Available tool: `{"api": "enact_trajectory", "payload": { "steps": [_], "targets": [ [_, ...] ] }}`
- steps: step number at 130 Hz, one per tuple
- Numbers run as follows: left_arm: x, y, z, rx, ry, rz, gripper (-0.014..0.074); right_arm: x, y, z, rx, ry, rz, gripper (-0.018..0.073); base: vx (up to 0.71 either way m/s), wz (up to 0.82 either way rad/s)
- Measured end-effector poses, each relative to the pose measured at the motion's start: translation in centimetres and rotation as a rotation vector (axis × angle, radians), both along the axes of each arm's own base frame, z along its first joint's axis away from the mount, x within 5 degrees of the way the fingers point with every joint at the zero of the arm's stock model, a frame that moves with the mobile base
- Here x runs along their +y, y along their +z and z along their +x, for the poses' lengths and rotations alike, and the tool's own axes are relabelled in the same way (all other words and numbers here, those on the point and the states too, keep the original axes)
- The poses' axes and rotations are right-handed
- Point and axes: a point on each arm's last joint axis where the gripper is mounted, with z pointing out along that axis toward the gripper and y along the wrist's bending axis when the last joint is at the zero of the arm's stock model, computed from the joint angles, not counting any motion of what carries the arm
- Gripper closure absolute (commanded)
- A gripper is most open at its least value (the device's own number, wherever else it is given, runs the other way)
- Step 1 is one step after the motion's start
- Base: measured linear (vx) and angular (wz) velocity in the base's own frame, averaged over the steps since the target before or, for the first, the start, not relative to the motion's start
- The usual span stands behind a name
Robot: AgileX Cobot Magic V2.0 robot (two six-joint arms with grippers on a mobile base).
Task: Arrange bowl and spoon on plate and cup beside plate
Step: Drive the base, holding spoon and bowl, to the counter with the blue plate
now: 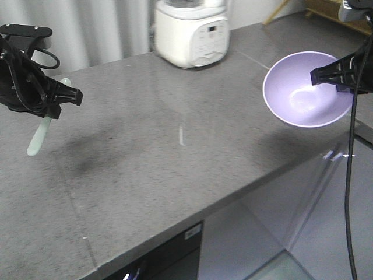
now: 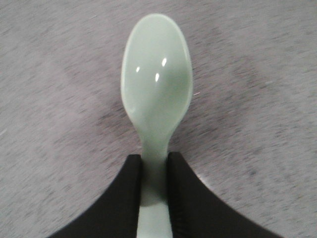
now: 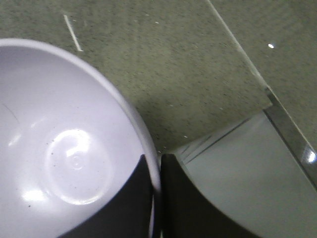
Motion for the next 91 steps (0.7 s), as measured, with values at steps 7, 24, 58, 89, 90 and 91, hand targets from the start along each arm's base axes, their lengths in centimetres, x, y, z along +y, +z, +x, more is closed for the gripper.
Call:
{"api": "enact_trajectory", "payload": {
  "steps": [7, 24, 58, 89, 90, 91],
  "targets": [
    [0.0, 0.0, 0.0, 0.0, 0.0, 0.0, 0.0603, 0.0, 0.0, 0.0, 0.0, 0.0, 0.0, 0.056, -0.01, -0.51],
    [0.0, 0.0, 0.0, 0.0, 0.0, 0.0, 0.0603, 0.0, 0.0, 0.0, 0.0, 0.0, 0.0, 0.056, -0.02, -0.55],
    [0.0, 0.0, 0.0, 0.0, 0.0, 0.0, 0.0603, 0.0, 0.0, 0.0, 0.0, 0.0, 0.0, 0.056, -0.05, -0.57],
    [0.0, 0.0, 0.0, 0.0, 0.0, 0.0, 0.0603, 0.0, 0.0, 0.0, 0.0, 0.0, 0.0, 0.056, -0.06, -0.56],
    [0.0, 0.0, 0.0, 0.0, 0.0, 0.0, 0.0603, 0.0, 0.0, 0.0, 0.0, 0.0, 0.0, 0.056, -0.06, -0.58],
    [0.0, 0.0, 0.0, 0.0, 0.0, 0.0, 0.0603, 0.0, 0.0, 0.0, 0.0, 0.0, 0.0, 0.056, -0.06, -0.58]
  ]
}}
